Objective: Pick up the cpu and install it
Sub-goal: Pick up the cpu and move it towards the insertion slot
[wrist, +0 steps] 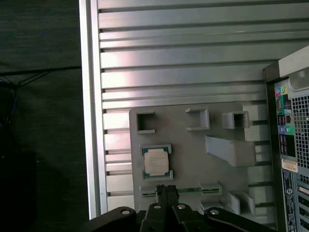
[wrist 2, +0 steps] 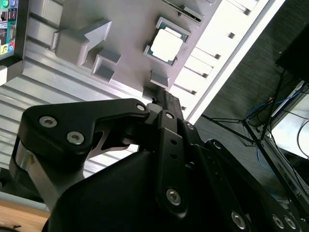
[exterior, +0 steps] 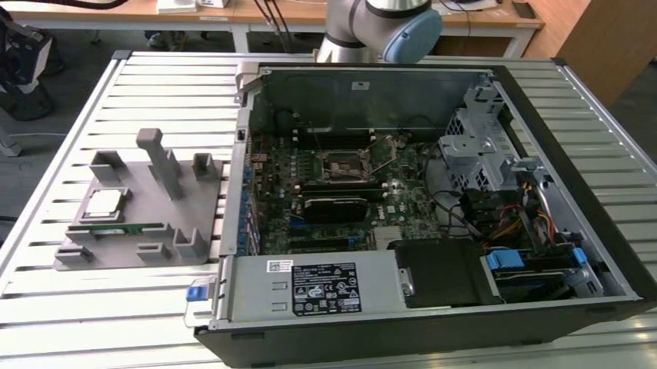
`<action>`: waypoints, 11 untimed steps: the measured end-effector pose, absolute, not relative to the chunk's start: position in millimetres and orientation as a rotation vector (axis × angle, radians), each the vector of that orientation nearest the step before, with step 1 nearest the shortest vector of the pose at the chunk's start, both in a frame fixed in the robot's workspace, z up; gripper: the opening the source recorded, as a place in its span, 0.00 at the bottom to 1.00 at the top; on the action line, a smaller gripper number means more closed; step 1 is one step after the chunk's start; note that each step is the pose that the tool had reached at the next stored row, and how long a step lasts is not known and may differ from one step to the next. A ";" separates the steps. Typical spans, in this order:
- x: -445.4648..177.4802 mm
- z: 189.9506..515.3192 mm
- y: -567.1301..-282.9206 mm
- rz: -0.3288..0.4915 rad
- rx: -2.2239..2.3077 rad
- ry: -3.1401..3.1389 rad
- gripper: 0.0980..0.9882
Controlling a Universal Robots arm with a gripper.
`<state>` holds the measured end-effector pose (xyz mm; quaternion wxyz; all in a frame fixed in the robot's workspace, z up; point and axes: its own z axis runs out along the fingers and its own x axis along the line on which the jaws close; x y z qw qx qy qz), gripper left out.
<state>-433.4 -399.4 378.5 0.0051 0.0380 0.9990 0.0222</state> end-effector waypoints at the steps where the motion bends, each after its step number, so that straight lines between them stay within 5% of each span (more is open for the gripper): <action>1: -433.4 377.2 -399.4 0.069 0.119 3.128 0.02; 11: -433.2 364.5 -400.5 0.076 0.099 3.144 0.02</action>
